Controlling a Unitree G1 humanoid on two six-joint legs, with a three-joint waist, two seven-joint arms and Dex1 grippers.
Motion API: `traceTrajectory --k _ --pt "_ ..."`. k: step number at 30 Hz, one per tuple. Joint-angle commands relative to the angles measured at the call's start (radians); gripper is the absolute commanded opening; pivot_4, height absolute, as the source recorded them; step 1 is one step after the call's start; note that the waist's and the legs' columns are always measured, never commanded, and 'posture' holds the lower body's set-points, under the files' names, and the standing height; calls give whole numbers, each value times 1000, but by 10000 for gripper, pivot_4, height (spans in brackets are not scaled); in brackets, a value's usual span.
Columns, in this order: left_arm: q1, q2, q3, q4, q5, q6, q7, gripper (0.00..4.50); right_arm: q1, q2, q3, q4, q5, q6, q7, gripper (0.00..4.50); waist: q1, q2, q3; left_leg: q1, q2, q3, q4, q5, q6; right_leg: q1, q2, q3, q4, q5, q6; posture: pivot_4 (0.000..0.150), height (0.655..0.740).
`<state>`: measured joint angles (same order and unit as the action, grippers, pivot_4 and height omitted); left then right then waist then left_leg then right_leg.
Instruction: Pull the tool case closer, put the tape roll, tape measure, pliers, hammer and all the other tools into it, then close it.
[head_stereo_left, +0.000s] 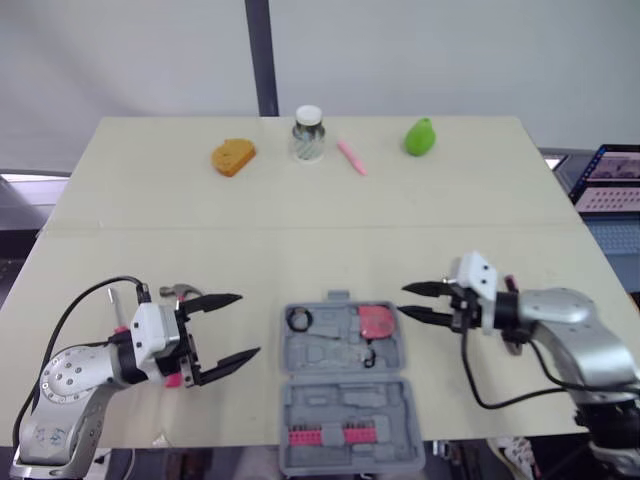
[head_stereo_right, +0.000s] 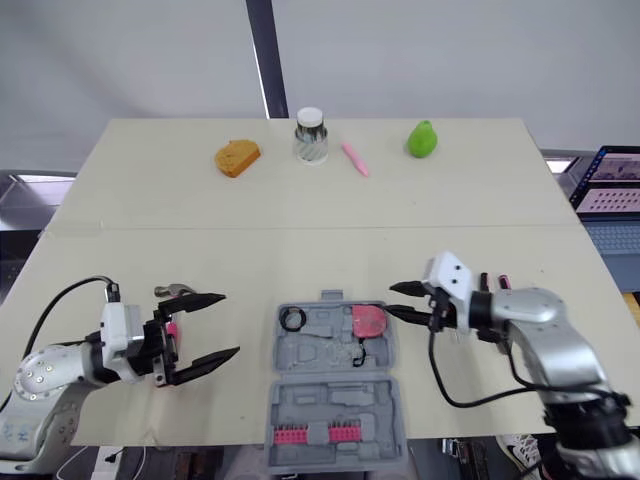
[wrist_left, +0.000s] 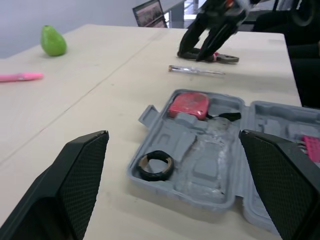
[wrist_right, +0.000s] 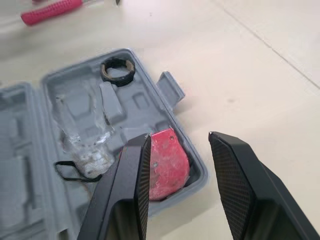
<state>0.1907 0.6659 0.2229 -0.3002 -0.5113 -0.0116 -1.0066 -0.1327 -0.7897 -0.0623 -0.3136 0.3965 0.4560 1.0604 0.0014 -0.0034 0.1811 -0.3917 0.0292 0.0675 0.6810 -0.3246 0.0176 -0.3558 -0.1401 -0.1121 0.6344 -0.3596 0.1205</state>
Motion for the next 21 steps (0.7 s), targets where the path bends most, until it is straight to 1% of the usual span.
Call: traceTrajectory --k 1,4,7,9,12,15,21 --pt "64 -31 26 -19 -18 3 22 45000 146 -28 -112 -150 85 109 -42 19568 1 0 0 0 -1 0 0 0 1 0 0 0 -1 0 0 1500 6950" --pt "127 -57 32 -34 -14 0 33 45000 310 -29 -191 -251 124 160 -64 19568 4 0 0 0 -1 1 0 -1 2 1 0 0 -3 0 0 1500 6950" --pt "214 -62 31 -27 10 -44 -4 45000 443 -11 -231 -322 138 182 -96 19568 4 -1 0 2 -1 1 1 -1 2 4 -1 1 -8 0 1 1500 6950" --pt "260 -61 28 -18 21 -70 -27 45000 505 0 -242 -340 139 189 -115 19568 3 -1 0 2 0 1 0 -2 2 4 -2 2 -8 0 1 1500 6950" --pt "310 -72 30 -17 22 -95 -32 45000 590 0 -234 -329 102 154 -116 19568 5 -1 0 2 0 1 0 -3 1 4 -2 5 -8 0 0 1500 6950" --pt "336 -77 27 -18 31 -120 -35 45000 628 4 -230 -316 99 142 -116 19568 11 -1 0 2 0 1 1 -4 2 4 -3 5 -9 0 0 1500 6950" --pt "329 -86 16 -16 43 -140 -25 45000 621 -9 -224 -277 90 121 -108 19568 22 -1 0 2 0 1 1 -4 2 4 -3 5 -9 0 0 1500 6950"
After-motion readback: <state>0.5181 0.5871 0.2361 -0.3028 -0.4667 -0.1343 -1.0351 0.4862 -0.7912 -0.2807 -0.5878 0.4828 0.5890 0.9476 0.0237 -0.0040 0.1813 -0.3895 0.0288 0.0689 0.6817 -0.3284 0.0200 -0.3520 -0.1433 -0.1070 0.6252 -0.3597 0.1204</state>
